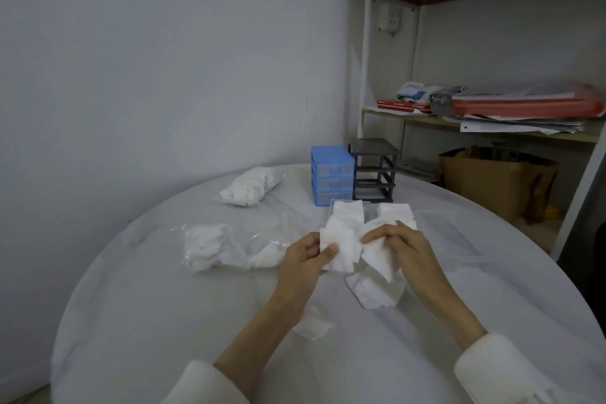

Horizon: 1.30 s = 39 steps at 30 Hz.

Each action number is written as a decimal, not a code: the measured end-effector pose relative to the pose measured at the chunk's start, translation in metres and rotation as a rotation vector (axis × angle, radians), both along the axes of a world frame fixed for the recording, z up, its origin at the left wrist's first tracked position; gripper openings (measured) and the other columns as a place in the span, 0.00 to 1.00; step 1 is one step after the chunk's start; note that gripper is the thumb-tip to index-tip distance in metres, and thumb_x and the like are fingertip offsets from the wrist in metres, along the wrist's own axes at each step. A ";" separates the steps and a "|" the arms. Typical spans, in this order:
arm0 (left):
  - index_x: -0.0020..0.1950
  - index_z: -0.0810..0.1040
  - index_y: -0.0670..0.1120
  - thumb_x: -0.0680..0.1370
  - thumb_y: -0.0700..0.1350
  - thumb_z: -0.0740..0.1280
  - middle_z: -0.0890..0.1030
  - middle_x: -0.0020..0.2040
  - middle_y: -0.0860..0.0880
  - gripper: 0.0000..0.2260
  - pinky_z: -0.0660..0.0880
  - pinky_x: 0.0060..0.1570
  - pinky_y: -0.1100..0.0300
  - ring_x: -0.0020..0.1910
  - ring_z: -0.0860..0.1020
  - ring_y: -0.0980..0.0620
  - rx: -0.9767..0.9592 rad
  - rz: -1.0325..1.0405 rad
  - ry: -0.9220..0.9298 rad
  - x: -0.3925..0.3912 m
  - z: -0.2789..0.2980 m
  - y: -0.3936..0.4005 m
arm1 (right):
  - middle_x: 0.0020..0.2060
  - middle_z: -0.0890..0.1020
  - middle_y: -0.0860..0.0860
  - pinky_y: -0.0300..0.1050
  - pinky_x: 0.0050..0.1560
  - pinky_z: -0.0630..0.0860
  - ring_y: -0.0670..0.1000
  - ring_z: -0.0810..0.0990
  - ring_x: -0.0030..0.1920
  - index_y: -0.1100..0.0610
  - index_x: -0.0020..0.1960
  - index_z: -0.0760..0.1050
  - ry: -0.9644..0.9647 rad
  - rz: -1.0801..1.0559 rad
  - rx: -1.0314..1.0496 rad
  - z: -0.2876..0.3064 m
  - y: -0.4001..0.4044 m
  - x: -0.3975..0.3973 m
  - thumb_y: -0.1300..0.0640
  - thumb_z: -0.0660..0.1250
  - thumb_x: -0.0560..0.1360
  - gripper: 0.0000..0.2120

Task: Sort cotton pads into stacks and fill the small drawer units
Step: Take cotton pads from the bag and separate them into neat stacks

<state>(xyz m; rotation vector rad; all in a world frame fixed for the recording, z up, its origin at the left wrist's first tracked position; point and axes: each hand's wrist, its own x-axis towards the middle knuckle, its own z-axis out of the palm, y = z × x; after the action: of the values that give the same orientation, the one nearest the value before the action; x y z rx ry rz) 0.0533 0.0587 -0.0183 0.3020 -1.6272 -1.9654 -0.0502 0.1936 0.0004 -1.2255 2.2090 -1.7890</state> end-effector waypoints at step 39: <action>0.45 0.80 0.40 0.80 0.37 0.61 0.84 0.39 0.48 0.09 0.76 0.40 0.68 0.40 0.83 0.55 0.042 0.034 -0.006 0.002 0.005 0.008 | 0.42 0.79 0.44 0.28 0.42 0.69 0.35 0.75 0.42 0.54 0.43 0.76 0.005 -0.043 -0.114 -0.002 -0.006 -0.001 0.57 0.69 0.73 0.02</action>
<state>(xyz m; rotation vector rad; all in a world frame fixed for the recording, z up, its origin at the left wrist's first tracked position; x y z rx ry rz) 0.0552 0.0664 -0.0131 0.3497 -1.5757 -1.9773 -0.0516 0.1877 -0.0021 -1.2122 2.1798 -1.9549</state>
